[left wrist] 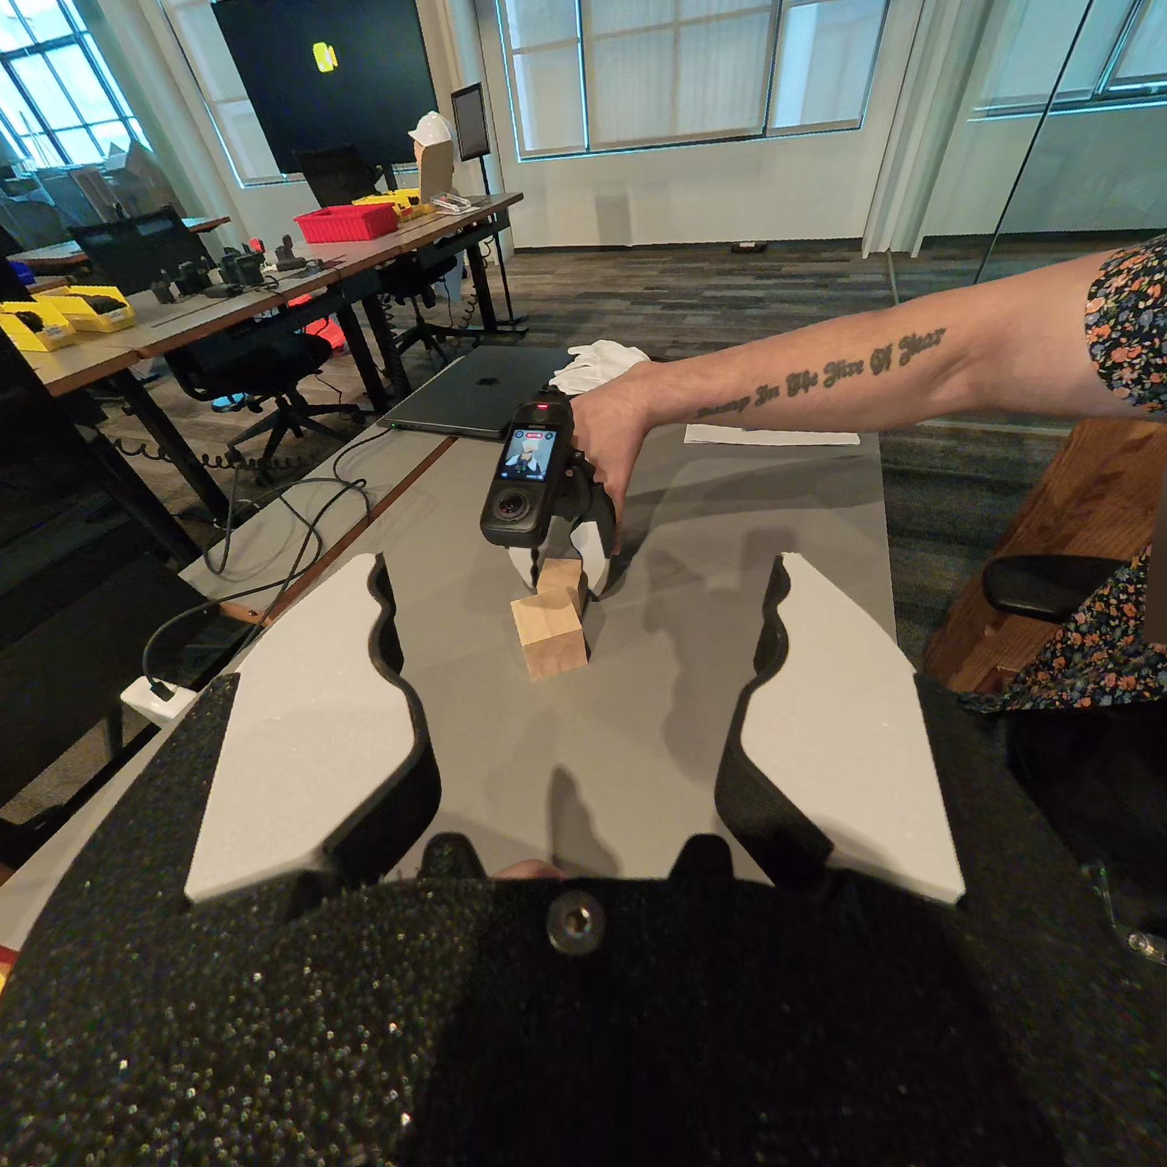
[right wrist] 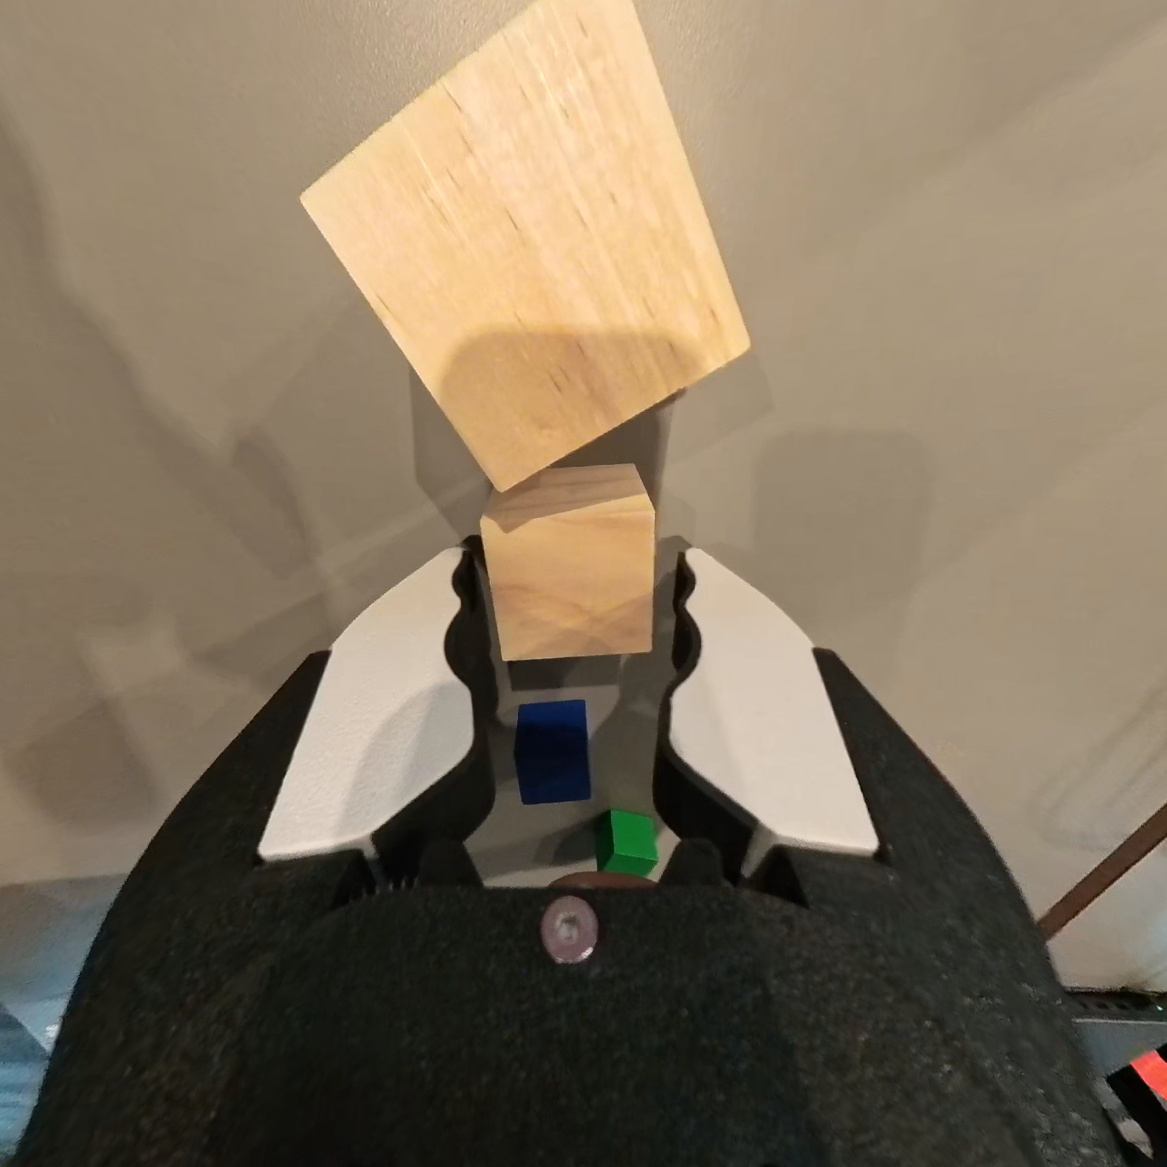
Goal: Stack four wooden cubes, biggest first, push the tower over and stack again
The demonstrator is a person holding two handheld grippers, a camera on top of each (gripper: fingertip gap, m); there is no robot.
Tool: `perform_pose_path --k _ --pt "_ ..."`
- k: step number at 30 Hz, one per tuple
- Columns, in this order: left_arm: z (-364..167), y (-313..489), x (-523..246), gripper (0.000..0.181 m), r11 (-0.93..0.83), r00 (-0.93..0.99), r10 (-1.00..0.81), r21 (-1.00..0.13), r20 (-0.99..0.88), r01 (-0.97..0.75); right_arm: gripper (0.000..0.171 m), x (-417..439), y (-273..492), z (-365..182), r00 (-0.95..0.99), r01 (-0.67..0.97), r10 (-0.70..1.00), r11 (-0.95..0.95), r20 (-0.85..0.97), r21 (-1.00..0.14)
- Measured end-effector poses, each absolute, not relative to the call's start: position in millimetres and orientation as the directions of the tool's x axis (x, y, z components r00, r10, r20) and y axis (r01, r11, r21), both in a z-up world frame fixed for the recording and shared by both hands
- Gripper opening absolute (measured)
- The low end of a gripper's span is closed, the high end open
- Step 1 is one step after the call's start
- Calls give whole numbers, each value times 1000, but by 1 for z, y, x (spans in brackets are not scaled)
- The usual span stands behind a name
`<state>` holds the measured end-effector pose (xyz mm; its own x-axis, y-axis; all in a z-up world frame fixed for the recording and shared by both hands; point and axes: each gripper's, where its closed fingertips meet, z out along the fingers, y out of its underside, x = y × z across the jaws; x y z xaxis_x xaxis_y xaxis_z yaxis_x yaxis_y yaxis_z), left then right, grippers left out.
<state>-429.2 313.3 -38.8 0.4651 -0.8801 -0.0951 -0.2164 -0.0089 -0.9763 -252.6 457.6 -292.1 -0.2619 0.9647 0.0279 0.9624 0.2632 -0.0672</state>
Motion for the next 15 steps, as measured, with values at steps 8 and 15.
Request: perform_pose_path --k 8,15 --pt "-39 313 -428 110 -6 463 -881 -976 -99 -219 45 -255 455 -290 -279 955 960 280 29 -98" --pt "-39 313 -428 110 -5 461 -882 -976 -99 -219 45 -251 458 -286 -273 958 962 274 31 -86"
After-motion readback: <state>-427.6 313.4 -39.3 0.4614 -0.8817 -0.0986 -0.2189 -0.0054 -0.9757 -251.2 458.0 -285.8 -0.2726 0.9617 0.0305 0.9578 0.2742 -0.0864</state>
